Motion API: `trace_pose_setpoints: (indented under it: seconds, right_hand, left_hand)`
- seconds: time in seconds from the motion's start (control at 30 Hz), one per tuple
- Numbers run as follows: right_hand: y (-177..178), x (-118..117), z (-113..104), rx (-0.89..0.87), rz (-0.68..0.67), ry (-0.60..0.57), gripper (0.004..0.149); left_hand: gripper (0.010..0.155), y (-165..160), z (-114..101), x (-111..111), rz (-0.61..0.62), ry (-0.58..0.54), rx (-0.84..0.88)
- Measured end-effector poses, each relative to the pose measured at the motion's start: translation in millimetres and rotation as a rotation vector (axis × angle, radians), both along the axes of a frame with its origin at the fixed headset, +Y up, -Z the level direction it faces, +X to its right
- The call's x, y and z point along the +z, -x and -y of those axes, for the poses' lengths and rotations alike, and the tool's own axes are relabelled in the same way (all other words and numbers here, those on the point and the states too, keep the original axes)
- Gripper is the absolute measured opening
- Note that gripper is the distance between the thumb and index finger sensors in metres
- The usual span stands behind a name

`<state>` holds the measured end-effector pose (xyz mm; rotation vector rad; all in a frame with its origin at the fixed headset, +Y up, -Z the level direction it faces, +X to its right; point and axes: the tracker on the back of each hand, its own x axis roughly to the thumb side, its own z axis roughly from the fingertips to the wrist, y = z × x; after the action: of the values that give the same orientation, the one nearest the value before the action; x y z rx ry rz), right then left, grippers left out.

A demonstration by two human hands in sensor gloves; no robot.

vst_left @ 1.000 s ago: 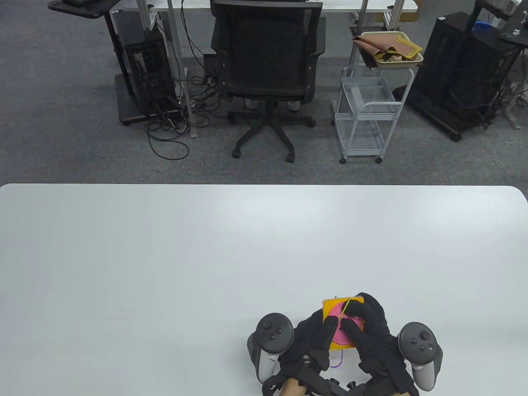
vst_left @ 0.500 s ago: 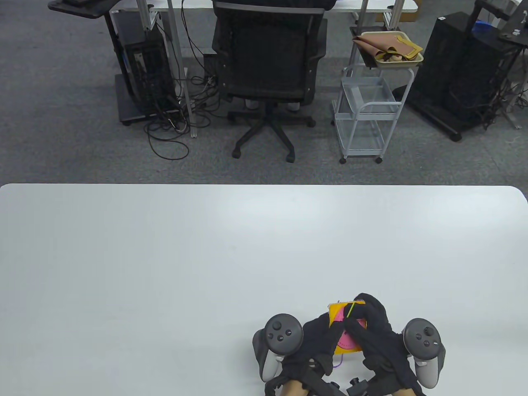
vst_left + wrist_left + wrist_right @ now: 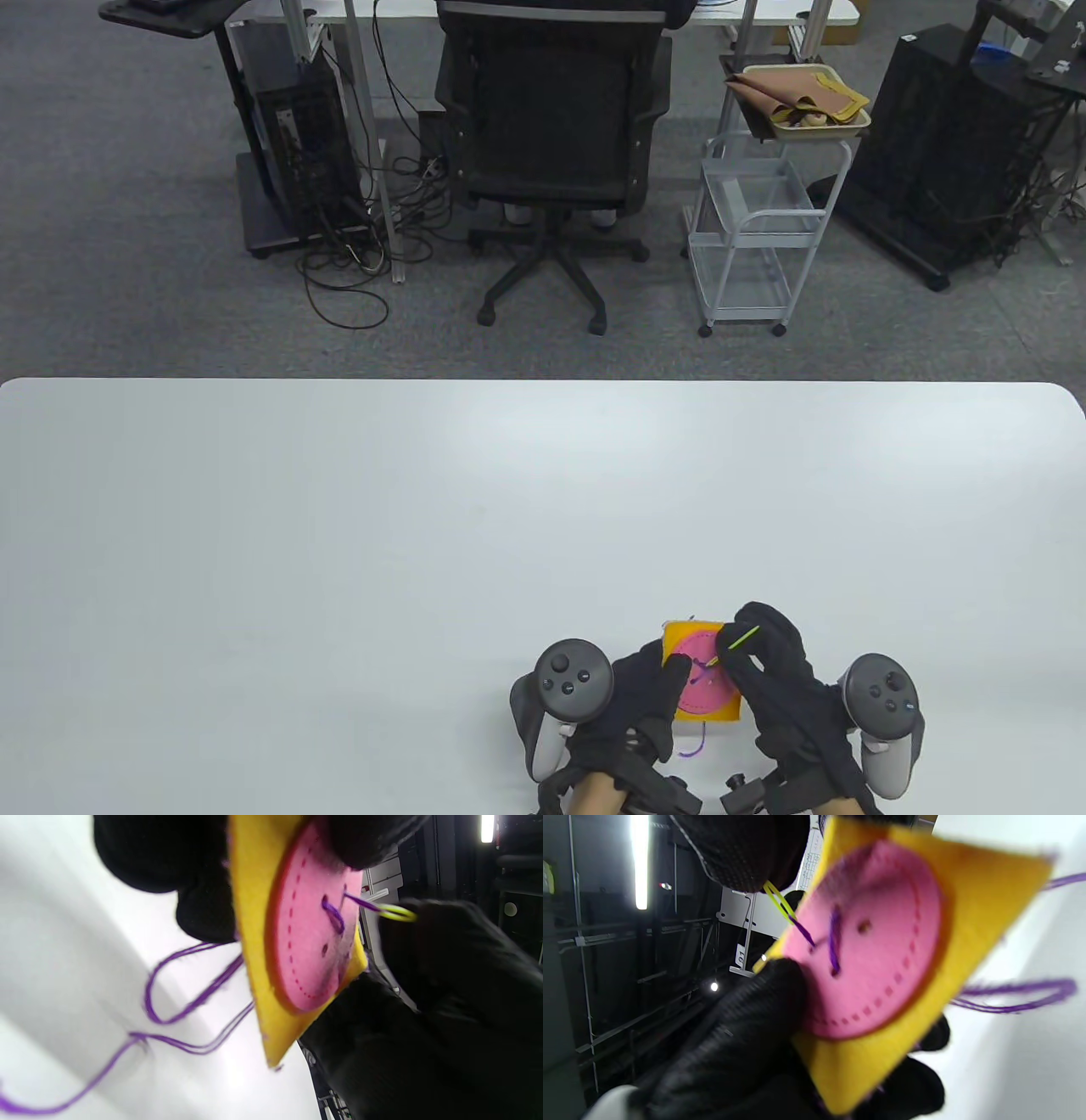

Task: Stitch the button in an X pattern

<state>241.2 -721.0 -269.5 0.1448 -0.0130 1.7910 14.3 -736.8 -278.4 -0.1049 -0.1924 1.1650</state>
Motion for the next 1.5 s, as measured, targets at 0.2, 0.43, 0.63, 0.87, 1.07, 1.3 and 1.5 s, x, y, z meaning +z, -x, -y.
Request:
trace_pose_setpoints:
  seconds: [0.2, 0.43, 0.63, 0.87, 1.07, 1.3, 1.5]
  right_hand:
    - [-14, 0, -7, -0.089, 0.022, -0.006, 0.040]
    - [-27, -1, -10, -0.150, 0.044, -0.007, 0.040]
    - [-34, -1, -12, -0.197, 0.058, -0.001, 0.040]
    - [-44, -2, -13, -0.248, 0.079, 0.002, 0.040]
    - [-50, -3, -12, -0.292, 0.089, 0.015, 0.040]
    - [-57, -4, -11, -0.340, 0.099, 0.026, 0.040]
    - [-54, -4, -10, -0.376, 0.075, 0.020, 0.039]
  left_hand:
    - [0.046, 23, 6, -6, -0.107, 0.037, -0.002]
    - [0.046, 48, 6, -9, -0.204, 0.032, 0.026]
    - [0.046, 65, 5, -10, -0.264, 0.025, 0.046]
    - [0.046, 80, 6, -9, -0.316, 0.024, 0.066]
    - [0.046, 88, 6, -9, -0.342, 0.025, 0.089]
    - [0.046, 93, 7, -9, -0.356, 0.028, 0.119]
    - [0.046, 93, 7, -8, -0.369, 0.029, 0.108]
